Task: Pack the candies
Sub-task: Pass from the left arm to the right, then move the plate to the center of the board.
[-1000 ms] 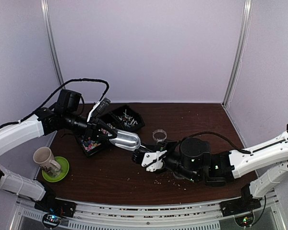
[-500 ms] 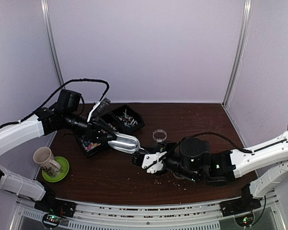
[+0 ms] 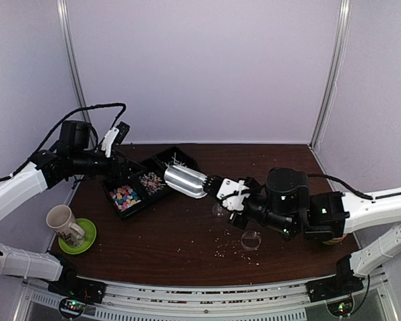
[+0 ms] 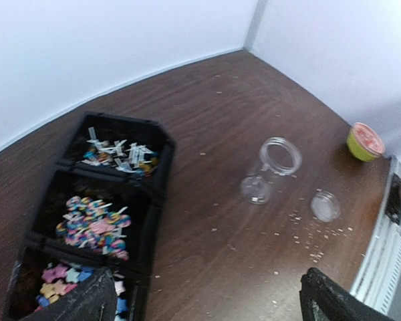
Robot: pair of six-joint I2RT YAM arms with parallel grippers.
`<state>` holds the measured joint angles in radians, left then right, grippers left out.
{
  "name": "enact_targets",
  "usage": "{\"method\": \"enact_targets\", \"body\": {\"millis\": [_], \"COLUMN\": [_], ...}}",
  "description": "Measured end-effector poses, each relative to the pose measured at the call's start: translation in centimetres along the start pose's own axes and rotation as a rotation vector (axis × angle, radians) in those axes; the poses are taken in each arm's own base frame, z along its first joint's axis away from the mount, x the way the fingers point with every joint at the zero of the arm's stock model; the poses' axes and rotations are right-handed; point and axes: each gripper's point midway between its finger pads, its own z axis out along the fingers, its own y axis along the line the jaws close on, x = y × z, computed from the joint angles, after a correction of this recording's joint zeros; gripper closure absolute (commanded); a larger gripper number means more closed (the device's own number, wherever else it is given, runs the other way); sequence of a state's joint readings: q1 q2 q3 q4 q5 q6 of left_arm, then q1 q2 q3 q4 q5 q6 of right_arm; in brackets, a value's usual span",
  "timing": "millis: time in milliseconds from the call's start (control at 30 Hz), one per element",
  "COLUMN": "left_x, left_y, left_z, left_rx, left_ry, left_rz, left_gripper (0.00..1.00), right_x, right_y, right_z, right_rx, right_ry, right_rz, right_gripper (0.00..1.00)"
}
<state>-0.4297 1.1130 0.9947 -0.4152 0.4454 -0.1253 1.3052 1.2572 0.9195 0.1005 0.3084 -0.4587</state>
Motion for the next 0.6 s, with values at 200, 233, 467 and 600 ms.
{"method": "enact_targets", "body": {"millis": [200,233,467,600], "left_x": [1.0,1.3,3.3,4.8], "left_y": [6.3,7.2,12.4,15.7], "left_z": [-1.0,-1.2,-1.4,-0.6], "left_rx": [-0.317,-0.362,-0.599,-0.685], "left_ry": [0.009,0.012,0.111,0.224], "left_rz": [-0.086,-0.097,-0.121,-0.152], "left_gripper": [0.02,0.02,0.02,0.02], "right_x": [0.3,0.5,2.1,3.1], "right_y": [-2.9,-3.3,-4.5,-4.6], "right_z": [-1.4,-1.6,-1.7,-1.6], "right_rx": [0.022,0.027,0.047,0.051], "right_ry": [0.014,0.019,0.085,0.118], "right_rz": [0.153,0.173,0.282,0.321], "right_gripper": [1.00,1.00,1.00,1.00]}}
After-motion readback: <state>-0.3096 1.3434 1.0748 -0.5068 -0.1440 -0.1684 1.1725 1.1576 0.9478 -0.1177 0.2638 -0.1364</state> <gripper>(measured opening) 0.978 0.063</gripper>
